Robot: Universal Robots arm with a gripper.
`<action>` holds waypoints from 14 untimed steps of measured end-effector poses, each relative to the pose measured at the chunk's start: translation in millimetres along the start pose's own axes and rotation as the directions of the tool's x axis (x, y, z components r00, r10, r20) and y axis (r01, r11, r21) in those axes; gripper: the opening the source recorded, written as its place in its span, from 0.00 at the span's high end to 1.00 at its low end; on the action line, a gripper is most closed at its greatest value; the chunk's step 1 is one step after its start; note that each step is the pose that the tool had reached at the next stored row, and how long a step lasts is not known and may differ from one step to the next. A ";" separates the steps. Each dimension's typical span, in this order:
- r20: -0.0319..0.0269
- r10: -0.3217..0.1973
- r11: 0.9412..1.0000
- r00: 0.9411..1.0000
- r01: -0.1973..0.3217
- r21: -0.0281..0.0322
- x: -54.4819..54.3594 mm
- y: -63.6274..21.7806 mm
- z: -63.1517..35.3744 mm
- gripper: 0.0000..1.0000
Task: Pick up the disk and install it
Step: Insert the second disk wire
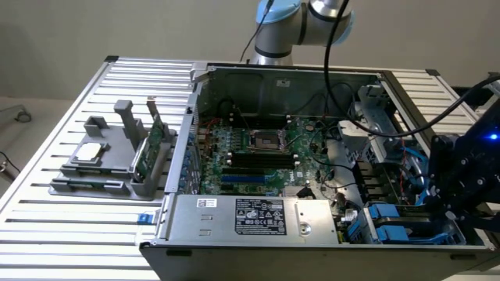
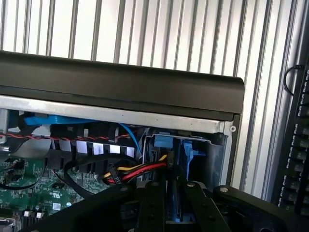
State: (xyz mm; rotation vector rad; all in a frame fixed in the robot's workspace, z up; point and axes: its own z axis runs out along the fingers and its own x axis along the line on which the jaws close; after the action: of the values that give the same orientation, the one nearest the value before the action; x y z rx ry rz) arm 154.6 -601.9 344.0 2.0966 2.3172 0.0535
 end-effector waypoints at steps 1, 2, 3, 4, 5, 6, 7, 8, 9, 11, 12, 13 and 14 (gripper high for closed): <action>0.000 0.000 1.000 1.000 0.000 0.000 0.1 -0.6 -1.9 0.81; 0.000 0.001 1.000 1.000 -0.001 0.000 0.2 -1.4 -4.0 0.81; 0.000 0.002 1.000 1.000 -0.002 0.000 0.3 -2.2 -6.0 0.81; 0.000 0.005 1.000 1.000 -0.005 0.000 0.4 -2.9 -7.4 0.81; 0.000 0.009 1.000 1.000 -0.009 0.000 0.5 -3.8 -7.9 0.81; 0.000 0.013 1.000 1.000 -0.013 0.000 0.6 -4.6 -7.9 0.81; 0.000 0.018 1.000 1.000 -0.018 0.000 0.7 -5.8 -8.0 0.81; 0.001 0.021 1.000 1.000 -0.021 0.000 0.9 -7.6 -8.2 0.81; 0.001 0.023 1.000 1.000 -0.023 -0.001 1.1 -9.2 -8.2 0.81; 0.003 0.024 1.000 1.000 -0.024 -0.001 1.6 -10.9 -8.2 0.81; 0.007 0.025 1.000 1.000 -0.025 -0.001 1.7 -11.3 -8.3 0.81; 0.012 0.025 1.000 1.000 -0.025 0.000 1.9 -11.4 -8.2 0.81; 0.022 0.025 1.000 0.999 -0.025 0.001 2.2 -11.3 -8.2 0.81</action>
State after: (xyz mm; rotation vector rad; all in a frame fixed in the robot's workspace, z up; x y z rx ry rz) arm 142.8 -600.9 351.9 2.1153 2.2798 0.0296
